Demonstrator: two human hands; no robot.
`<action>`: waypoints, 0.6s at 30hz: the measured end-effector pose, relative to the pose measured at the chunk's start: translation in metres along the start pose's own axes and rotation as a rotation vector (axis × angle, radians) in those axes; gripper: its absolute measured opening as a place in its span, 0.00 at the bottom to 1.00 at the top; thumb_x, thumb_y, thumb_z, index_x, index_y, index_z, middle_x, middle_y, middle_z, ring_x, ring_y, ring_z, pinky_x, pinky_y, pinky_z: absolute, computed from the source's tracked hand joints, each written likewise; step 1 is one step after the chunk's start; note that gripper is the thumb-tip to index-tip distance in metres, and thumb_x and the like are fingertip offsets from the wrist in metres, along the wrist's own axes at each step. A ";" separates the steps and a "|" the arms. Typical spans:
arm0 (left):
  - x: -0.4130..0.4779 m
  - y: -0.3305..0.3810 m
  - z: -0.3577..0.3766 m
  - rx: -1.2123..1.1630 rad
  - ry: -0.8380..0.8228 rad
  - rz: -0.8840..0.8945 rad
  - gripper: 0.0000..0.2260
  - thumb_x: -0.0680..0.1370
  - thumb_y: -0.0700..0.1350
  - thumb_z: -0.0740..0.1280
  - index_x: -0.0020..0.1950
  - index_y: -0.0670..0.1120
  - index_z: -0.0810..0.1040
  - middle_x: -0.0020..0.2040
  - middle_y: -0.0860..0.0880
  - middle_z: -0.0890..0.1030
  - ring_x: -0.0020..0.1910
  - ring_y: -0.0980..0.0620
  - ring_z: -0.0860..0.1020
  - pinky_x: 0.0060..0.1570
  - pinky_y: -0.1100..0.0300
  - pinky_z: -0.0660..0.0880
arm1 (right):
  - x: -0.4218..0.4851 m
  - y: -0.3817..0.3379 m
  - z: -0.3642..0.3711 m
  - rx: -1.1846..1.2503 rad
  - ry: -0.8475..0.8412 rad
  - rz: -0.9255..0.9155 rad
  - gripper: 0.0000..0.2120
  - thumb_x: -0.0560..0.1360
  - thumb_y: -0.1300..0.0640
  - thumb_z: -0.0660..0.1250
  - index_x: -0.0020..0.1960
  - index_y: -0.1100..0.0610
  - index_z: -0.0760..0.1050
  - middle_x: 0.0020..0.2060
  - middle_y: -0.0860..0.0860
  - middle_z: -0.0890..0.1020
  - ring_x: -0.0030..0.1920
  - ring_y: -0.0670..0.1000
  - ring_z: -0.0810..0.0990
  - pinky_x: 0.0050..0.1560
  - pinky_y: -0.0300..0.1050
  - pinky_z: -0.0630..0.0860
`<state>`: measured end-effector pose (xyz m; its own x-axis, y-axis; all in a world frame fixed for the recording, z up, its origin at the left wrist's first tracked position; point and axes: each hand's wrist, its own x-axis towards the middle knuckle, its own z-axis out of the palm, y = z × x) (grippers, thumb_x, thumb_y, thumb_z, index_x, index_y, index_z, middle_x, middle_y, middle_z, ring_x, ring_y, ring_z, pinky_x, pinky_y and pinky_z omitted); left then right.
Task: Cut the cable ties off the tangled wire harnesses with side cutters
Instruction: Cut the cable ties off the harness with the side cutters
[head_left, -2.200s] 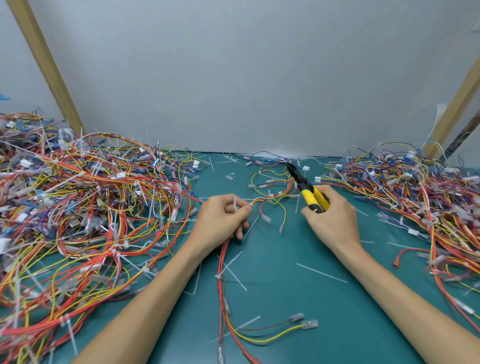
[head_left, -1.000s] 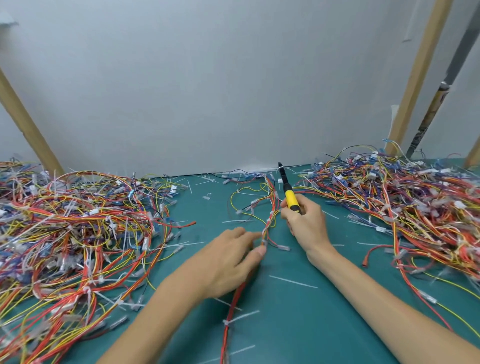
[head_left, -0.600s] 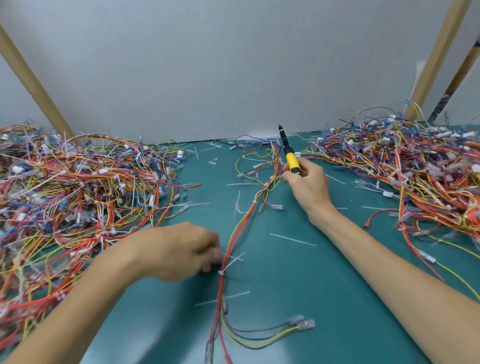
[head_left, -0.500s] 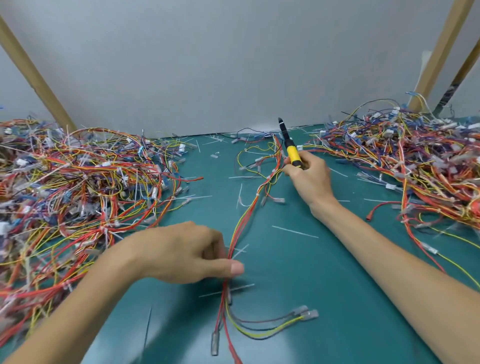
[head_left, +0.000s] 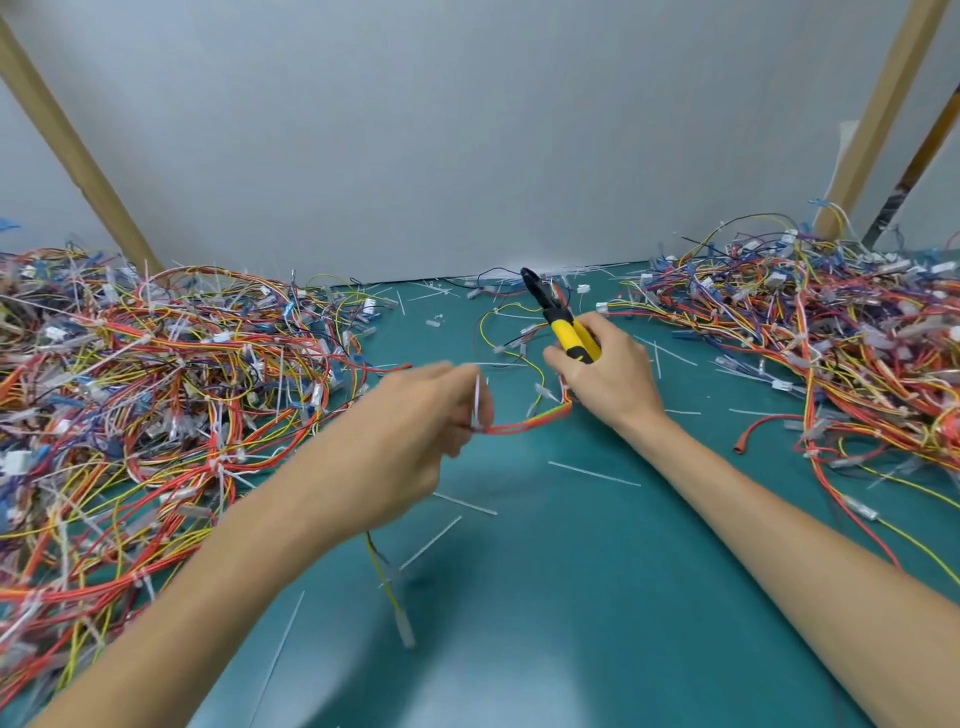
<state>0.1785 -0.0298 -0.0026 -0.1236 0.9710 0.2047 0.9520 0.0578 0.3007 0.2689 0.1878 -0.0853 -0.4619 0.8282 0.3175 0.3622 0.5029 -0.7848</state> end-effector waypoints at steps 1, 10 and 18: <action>0.005 0.001 -0.008 -0.033 0.057 0.042 0.14 0.75 0.29 0.64 0.50 0.48 0.75 0.41 0.54 0.76 0.41 0.59 0.76 0.40 0.68 0.70 | 0.000 -0.001 -0.003 0.026 -0.024 0.006 0.08 0.70 0.50 0.70 0.43 0.52 0.73 0.35 0.49 0.81 0.42 0.54 0.79 0.41 0.46 0.72; 0.056 0.004 -0.019 -0.837 0.477 0.131 0.08 0.79 0.37 0.65 0.51 0.49 0.80 0.41 0.60 0.84 0.39 0.65 0.80 0.42 0.75 0.72 | -0.002 -0.010 -0.015 0.830 -1.076 0.261 0.11 0.77 0.59 0.58 0.47 0.59 0.79 0.48 0.65 0.83 0.46 0.64 0.84 0.36 0.48 0.81; 0.101 -0.075 0.041 -0.522 0.382 -0.128 0.05 0.81 0.39 0.64 0.47 0.45 0.78 0.44 0.56 0.81 0.43 0.61 0.76 0.44 0.73 0.69 | 0.010 0.006 -0.020 1.154 -0.800 0.415 0.09 0.66 0.62 0.58 0.45 0.59 0.72 0.37 0.59 0.79 0.32 0.54 0.77 0.33 0.43 0.73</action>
<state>0.1063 0.0732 -0.0425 -0.4092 0.8078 0.4243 0.6738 -0.0460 0.7375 0.2826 0.2043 -0.0766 -0.9442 0.3124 -0.1041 -0.0799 -0.5240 -0.8480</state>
